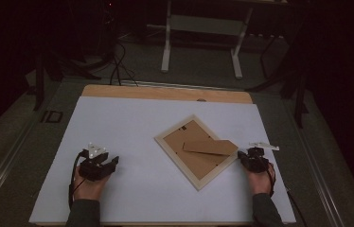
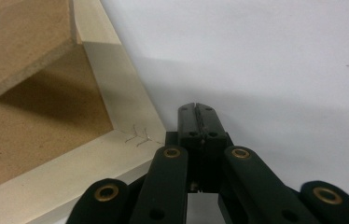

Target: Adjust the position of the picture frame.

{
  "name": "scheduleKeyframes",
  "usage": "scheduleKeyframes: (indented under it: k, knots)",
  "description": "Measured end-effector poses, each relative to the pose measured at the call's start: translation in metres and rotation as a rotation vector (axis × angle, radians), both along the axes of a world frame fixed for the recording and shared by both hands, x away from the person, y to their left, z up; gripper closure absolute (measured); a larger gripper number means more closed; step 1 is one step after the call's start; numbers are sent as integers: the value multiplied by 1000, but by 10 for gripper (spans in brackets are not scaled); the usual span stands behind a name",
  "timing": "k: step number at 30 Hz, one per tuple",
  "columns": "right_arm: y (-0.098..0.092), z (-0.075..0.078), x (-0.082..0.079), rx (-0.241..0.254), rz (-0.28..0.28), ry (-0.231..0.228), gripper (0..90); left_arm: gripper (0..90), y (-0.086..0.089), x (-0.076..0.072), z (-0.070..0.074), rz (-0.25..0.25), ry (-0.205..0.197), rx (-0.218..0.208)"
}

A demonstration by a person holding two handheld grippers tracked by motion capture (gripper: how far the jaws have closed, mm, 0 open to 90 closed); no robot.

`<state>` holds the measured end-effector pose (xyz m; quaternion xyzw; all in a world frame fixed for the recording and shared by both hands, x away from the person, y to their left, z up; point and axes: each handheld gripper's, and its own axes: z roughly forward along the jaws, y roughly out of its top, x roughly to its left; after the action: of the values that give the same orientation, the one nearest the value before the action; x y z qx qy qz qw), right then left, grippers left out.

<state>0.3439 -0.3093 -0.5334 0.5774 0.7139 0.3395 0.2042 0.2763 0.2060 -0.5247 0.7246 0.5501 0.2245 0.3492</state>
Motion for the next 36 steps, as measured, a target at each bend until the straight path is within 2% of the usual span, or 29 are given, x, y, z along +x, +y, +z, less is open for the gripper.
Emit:
scheduleKeyframes:
  k: [11,18,23,28,36]
  knots:
    - [13,0,-2,2,16,-1,900,544,-5,-1,0,-15,4,-6]
    - [21,0,-3,-2,39,-1,900,551,-14,-2,0,-49,8,0]
    - [26,0,-3,-3,51,-2,900,605,-17,-3,0,-83,22,-47]
    - [30,0,-4,-6,66,-1,900,614,-22,-3,-1,-100,31,-31]
    - [38,-1,-6,-2,89,0,900,633,-35,-4,0,-136,25,-9]
